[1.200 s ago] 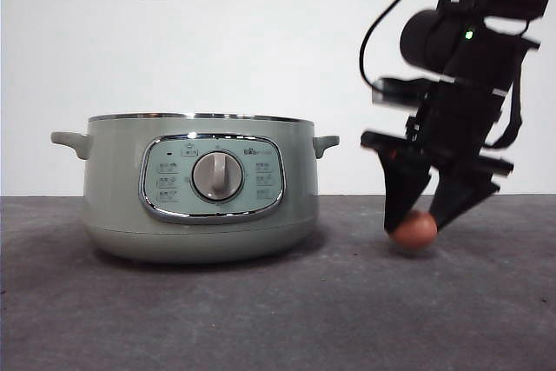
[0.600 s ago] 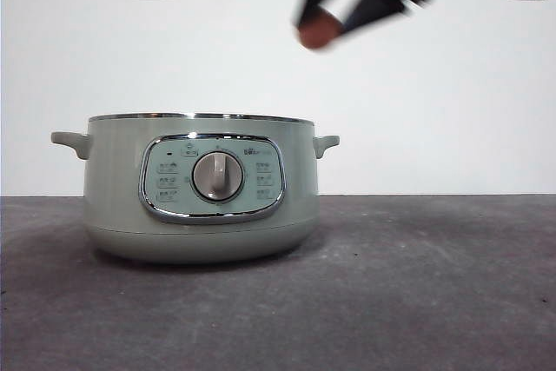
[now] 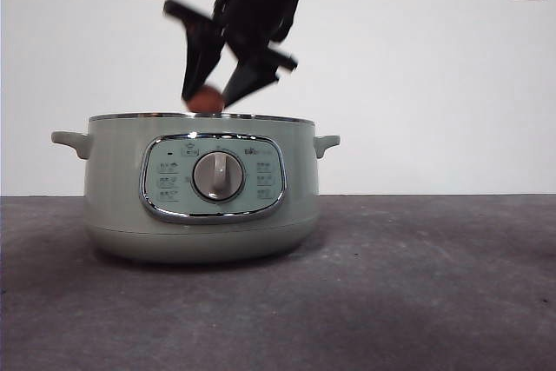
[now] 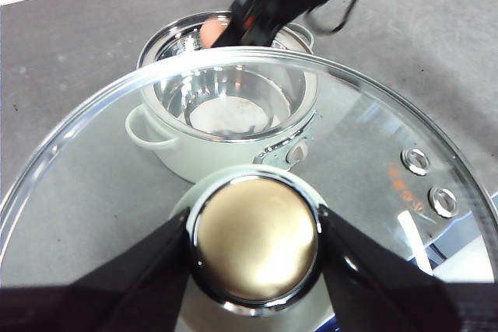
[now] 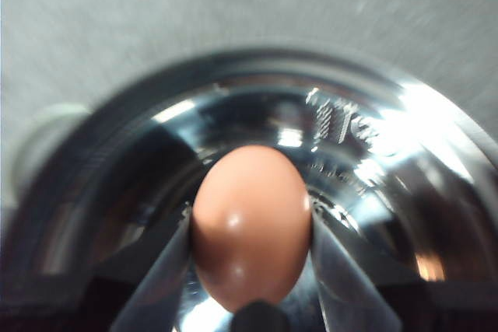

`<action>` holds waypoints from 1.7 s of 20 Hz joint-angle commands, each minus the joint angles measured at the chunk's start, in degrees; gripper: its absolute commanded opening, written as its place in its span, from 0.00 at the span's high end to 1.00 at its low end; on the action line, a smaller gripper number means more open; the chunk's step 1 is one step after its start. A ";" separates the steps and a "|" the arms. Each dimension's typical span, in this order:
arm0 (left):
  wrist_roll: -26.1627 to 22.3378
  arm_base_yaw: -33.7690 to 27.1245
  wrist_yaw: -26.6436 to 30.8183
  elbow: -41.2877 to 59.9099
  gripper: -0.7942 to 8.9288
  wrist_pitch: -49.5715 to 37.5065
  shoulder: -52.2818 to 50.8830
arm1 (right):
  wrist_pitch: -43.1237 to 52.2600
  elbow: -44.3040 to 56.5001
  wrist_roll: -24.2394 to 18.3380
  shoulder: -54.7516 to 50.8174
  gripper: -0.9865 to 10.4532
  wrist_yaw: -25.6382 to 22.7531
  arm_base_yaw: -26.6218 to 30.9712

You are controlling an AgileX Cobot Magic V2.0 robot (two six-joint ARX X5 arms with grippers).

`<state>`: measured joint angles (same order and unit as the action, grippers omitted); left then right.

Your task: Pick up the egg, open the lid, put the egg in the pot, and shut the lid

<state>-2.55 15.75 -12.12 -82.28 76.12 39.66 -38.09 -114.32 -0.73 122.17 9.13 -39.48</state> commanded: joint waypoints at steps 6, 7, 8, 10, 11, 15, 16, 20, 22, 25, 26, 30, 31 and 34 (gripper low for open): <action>-0.72 -0.17 -0.31 -0.28 0.93 -2.03 -0.52 | -2.64 -0.74 -3.91 6.99 0.92 -3.08 -0.31; -0.72 -0.17 -0.31 -0.28 0.93 -2.03 -0.52 | -3.13 -0.74 -4.09 7.15 0.92 -3.76 -0.31; -0.72 -0.17 -0.31 -0.28 0.93 -2.01 -0.52 | -3.39 -0.74 -4.50 7.34 0.92 -4.24 -0.33; -0.72 -0.17 -0.31 -0.28 0.93 -2.01 -0.52 | -3.63 -0.74 -4.74 7.37 0.92 -4.28 -0.33; -0.72 -0.17 -0.31 -0.28 0.93 -2.01 -0.52 | -4.20 -0.74 -4.94 7.37 0.92 -4.31 -0.31; -0.72 -0.17 -0.31 -0.28 0.93 -2.01 -0.52 | -6.51 -0.74 -5.55 8.09 0.92 -4.31 -0.31; -0.72 -0.17 -0.31 -0.28 0.93 -2.01 -0.52 | -6.97 -0.74 -5.55 8.17 0.92 -4.46 -0.33; -0.72 -0.17 -0.31 -0.28 0.93 -1.99 -0.52 | -8.26 -0.72 -5.53 8.20 0.92 -4.50 -0.31; -0.72 -0.17 -0.31 -0.28 0.93 -2.01 -0.52 | -8.02 -0.74 -5.38 8.20 0.84 -4.37 -0.33; -0.72 -0.17 -0.28 -0.28 0.93 -2.03 -0.50 | -8.26 -1.42 -5.03 8.13 0.61 -4.02 -0.66; -0.72 -0.17 -0.28 -0.28 0.93 -2.03 -0.50 | -8.68 -2.54 -4.79 7.93 0.61 -4.02 -0.76; -0.72 -0.17 -0.28 -0.28 0.93 -2.56 -0.50 | -17.35 -15.41 -3.80 6.88 0.61 -4.26 -1.05; -0.72 -0.17 -0.28 -0.28 0.93 -3.17 -0.44 | -20.90 -19.54 -3.80 6.34 0.61 -4.37 -1.03; -0.87 -0.17 -0.31 -0.28 0.93 -6.60 1.16 | -28.00 -27.36 -3.91 1.03 0.61 -8.20 -0.94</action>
<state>-2.83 15.75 -12.14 -82.26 71.94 41.30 -66.48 -141.29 -5.10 122.96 0.36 -40.40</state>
